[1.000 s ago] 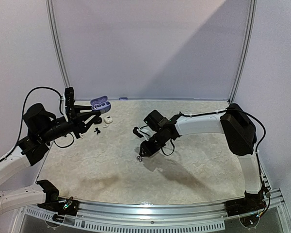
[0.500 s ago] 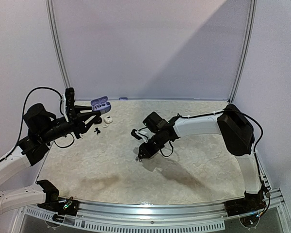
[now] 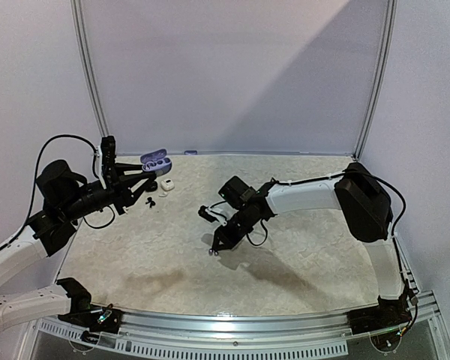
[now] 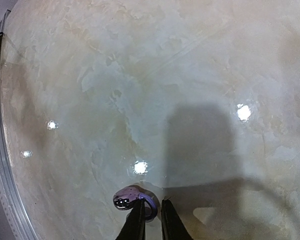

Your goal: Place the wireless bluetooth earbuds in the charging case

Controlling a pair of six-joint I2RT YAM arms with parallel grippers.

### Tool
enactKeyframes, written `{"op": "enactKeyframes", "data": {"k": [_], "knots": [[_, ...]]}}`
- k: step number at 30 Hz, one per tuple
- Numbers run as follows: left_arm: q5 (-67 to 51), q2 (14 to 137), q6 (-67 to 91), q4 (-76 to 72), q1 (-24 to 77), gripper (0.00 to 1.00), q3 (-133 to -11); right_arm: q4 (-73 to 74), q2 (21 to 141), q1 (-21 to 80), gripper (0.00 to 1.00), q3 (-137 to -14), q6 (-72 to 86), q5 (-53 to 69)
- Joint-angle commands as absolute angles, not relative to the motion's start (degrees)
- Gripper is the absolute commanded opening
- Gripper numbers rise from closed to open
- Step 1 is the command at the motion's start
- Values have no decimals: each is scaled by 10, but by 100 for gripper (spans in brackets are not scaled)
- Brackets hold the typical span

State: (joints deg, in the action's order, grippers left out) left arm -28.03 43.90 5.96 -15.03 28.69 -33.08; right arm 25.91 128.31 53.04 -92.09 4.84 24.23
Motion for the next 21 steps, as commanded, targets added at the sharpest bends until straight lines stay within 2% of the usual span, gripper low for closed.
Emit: {"op": "enactKeyframes", "data": {"k": [1,21], "knots": [[-285,441,49,-139,279,0,-325,272,1297,536,13,-925,37,268],[-284,442,34,-133,279,0,-323,272,1304,540,0,-928,32,317]]}}
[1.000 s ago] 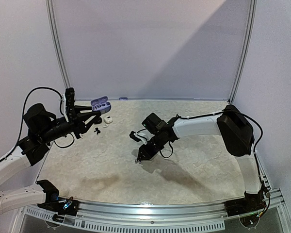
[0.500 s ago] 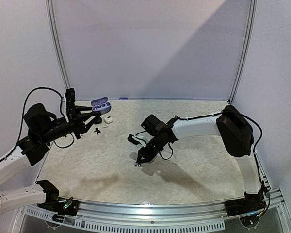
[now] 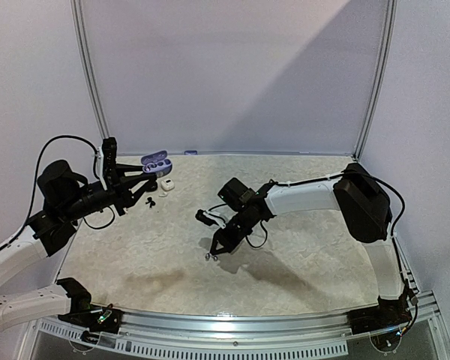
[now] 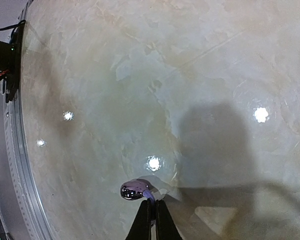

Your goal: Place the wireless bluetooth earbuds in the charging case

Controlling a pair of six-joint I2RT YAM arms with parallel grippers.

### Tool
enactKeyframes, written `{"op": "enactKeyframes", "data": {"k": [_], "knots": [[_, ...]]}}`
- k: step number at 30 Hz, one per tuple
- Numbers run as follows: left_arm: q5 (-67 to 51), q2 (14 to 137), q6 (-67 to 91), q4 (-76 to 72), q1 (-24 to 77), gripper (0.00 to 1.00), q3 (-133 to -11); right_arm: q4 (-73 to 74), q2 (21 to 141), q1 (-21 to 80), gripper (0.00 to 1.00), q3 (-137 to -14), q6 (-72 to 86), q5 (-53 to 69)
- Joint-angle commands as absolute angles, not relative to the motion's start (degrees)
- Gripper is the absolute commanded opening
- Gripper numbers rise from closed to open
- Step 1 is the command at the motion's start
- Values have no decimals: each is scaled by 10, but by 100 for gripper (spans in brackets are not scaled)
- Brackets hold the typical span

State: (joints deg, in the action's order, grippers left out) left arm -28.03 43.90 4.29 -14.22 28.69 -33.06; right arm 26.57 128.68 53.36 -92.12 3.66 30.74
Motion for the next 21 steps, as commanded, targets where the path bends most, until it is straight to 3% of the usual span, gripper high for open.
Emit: {"op": "enactKeyframes", "data": {"k": [1,10,21], "knots": [[-284,442,33,-134,279,0,-323,272,1303,540,0,-928,33,317],[-282,442,30,-132,279,0,-321,256,1275,540,0,-927,32,272],[-265,438,23,-130,279,0,-312,182,1177,544,0,-876,-4,124]]}}
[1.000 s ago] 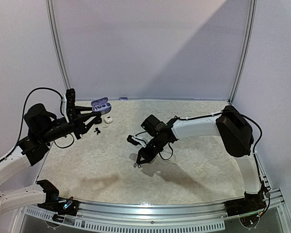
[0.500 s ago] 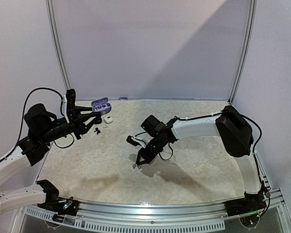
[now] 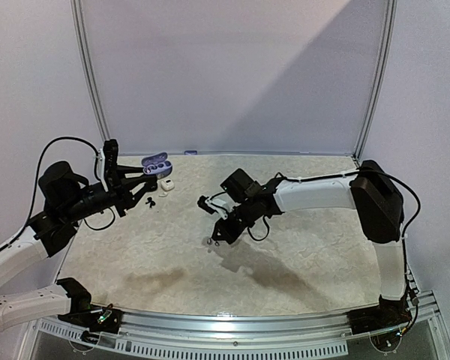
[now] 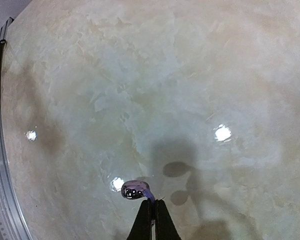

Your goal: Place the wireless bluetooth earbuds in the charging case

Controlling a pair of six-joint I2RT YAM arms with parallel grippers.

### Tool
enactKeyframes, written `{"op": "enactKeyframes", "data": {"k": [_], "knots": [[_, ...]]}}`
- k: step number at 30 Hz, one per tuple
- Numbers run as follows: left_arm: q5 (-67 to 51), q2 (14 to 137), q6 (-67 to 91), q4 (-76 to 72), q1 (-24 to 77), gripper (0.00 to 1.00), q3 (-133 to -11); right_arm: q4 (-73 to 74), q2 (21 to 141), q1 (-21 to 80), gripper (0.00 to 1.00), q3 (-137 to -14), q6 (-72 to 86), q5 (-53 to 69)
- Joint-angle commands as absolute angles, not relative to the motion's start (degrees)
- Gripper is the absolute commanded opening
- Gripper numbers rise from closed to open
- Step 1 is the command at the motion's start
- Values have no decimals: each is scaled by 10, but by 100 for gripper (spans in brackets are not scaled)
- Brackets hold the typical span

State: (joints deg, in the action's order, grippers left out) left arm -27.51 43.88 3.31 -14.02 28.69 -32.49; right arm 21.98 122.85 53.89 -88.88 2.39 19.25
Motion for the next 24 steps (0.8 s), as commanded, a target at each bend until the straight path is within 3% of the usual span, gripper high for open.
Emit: {"op": "enactKeyframes", "data": {"k": [1,17,24], "knots": [[-263,437,22,-129,279,0,-311,179,1167,546,0,-875,-15,113],[-284,438,3,-121,279,0,-317,109,1001,588,0,-903,-188,-44],[-347,440,-23,-121,279,0,-335,50,961,644,0,-920,-295,-47]]}}
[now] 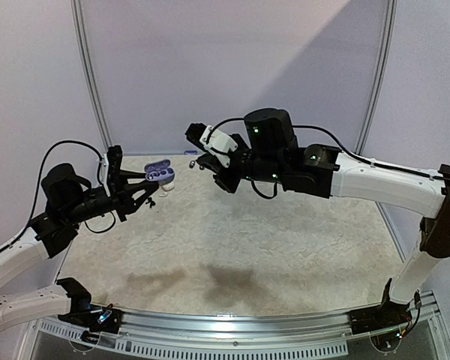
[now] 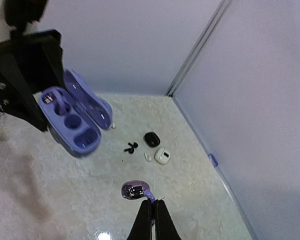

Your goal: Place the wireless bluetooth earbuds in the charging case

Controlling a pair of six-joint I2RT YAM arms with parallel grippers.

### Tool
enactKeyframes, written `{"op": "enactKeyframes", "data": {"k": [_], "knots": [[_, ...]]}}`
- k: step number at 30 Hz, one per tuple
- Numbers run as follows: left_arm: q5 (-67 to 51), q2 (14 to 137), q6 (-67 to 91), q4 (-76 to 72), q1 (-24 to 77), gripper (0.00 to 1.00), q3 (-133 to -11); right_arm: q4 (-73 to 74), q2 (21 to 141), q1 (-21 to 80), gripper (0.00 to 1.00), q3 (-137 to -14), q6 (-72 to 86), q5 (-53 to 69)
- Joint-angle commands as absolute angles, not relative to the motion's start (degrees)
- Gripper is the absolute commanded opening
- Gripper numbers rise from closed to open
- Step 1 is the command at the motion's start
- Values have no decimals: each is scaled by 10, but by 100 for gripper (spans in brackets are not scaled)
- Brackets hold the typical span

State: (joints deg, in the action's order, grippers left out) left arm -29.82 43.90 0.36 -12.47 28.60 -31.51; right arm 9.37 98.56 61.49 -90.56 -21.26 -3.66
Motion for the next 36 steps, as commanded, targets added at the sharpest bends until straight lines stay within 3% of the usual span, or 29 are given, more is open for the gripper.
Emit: {"op": "enactKeyframes", "data": {"k": [1,15,36], "knots": [[-357,440,-31,-121,279,0,-337,43,958,651,0,-922,-306,-43],[-386,443,-36,-107,283,0,-351,49,992,686,0,-960,-391,-25],[-372,450,-16,-117,283,0,-352,73,1024,687,0,-970,-382,-25]]}}
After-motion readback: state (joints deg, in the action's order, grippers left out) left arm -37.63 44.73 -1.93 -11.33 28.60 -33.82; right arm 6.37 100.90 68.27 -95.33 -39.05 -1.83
